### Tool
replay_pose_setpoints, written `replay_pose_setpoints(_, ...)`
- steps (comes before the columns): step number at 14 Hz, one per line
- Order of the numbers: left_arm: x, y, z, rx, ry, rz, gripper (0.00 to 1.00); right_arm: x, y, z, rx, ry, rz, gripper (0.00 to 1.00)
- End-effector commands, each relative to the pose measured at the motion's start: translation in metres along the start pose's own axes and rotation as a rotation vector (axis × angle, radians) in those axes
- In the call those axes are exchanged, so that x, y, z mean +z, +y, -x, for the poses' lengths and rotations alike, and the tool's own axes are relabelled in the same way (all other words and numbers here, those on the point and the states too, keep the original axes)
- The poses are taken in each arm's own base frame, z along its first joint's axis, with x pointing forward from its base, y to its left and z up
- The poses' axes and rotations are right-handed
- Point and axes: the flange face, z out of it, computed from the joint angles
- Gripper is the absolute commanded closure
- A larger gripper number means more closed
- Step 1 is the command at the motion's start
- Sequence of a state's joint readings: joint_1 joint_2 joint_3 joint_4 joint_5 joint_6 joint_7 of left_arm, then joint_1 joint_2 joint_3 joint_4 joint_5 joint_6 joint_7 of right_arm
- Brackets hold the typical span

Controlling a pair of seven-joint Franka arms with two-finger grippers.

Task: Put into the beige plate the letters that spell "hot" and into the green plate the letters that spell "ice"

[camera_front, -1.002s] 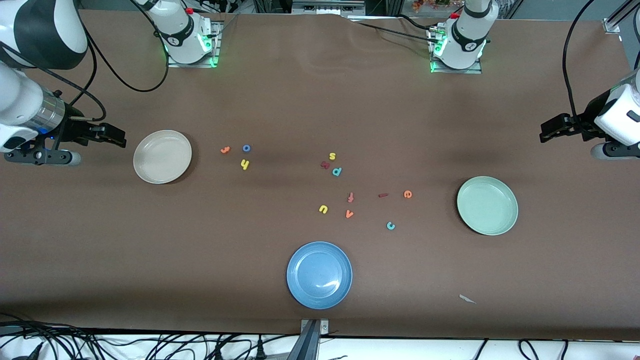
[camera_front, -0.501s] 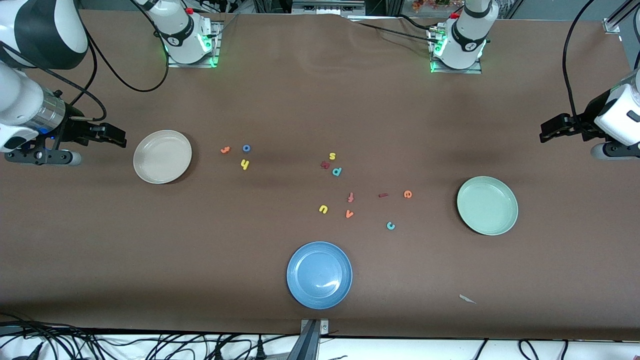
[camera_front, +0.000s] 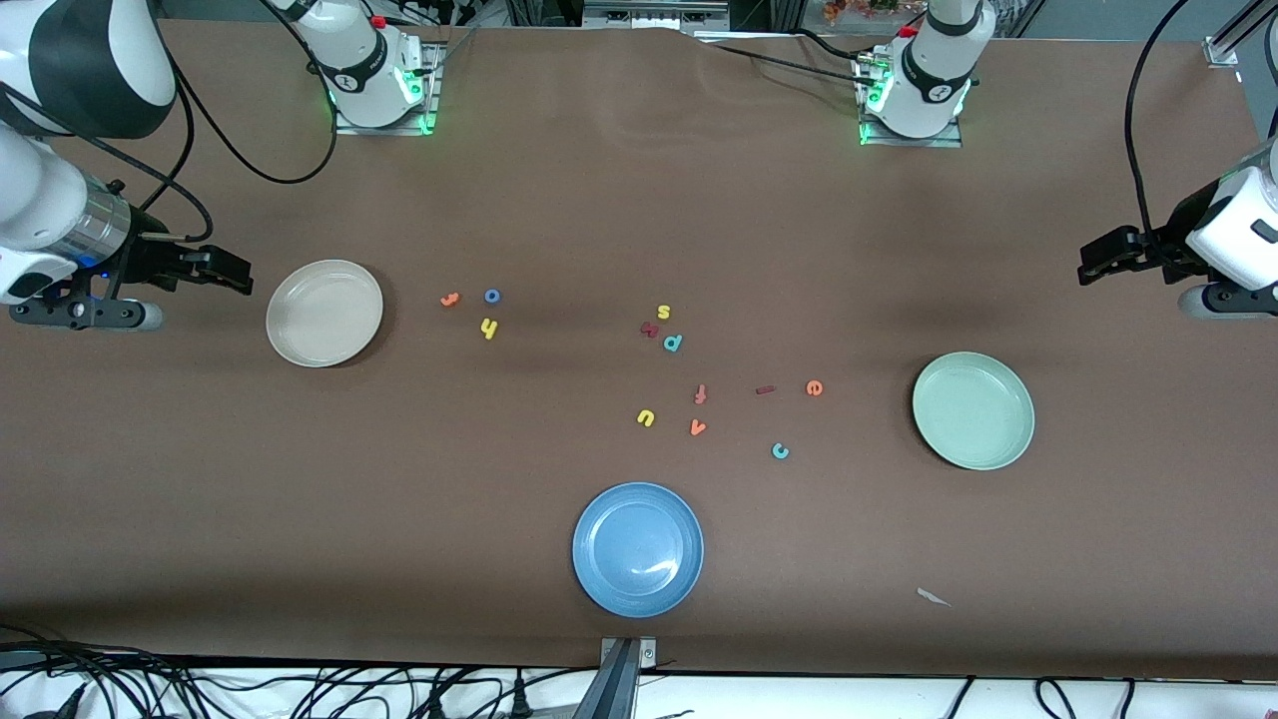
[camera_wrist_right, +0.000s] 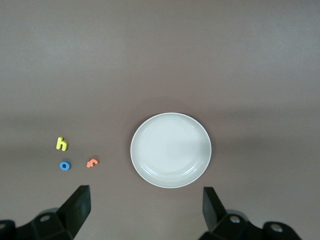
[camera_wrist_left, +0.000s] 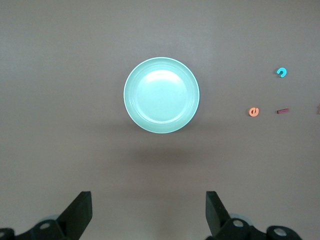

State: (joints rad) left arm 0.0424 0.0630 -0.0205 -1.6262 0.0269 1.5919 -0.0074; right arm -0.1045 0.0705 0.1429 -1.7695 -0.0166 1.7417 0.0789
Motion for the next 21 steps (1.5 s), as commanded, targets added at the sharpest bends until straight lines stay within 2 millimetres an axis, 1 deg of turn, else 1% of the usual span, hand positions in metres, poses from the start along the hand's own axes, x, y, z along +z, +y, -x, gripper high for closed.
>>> replay_pose_setpoints(1,0.002,0.0,-0.002,0.024,0.004,0.024,0.0,-0.003,-0.002,0.002,0.044,-0.006,0.017,0.01)
replay_pose_setpoints(5,0.002,0.002,-0.003,0.026,0.005,0.024,0.0,-0.003,-0.005,0.002,0.042,-0.005,0.017,0.01)
replay_pose_setpoints(7,-0.001,0.006,-0.003,0.024,0.01,0.025,0.0,-0.003,-0.006,0.002,0.04,-0.005,0.017,0.01)
replay_pose_setpoints(11,0.006,0.01,-0.011,0.029,-0.001,0.023,0.0,-0.001,-0.007,0.002,0.045,-0.012,0.016,0.01)
replay_pose_setpoints(13,0.011,0.015,-0.013,0.036,-0.01,0.024,0.0,0.005,-0.019,0.001,0.06,-0.014,0.002,0.01)
replay_pose_setpoints(14,0.016,0.02,-0.015,0.044,-0.019,0.025,0.0,0.008,-0.032,0.002,0.073,-0.013,0.001,0.01)
replay_pose_setpoints(15,0.021,0.025,-0.018,0.054,-0.026,0.025,0.0,0.017,-0.04,0.0,0.105,-0.02,0.0,0.01)
replay_pose_setpoints(17,0.031,0.033,-0.022,0.066,-0.043,0.025,0.0,0.031,-0.063,-0.002,0.14,-0.029,-0.002,0.01)
replay_pose_setpoints(19,0.041,0.049,-0.028,0.092,-0.06,0.029,0.0,0.043,-0.085,-0.003,0.182,-0.04,-0.005,0.01)
replay_pose_setpoints(20,0.046,0.059,-0.032,0.109,-0.066,0.029,0.0,0.051,-0.091,-0.005,0.195,-0.041,-0.008,0.01)
replay_pose_setpoints(21,0.051,0.065,-0.035,0.118,-0.073,0.028,0.0,0.061,-0.097,-0.007,0.209,-0.043,-0.006,0.01)
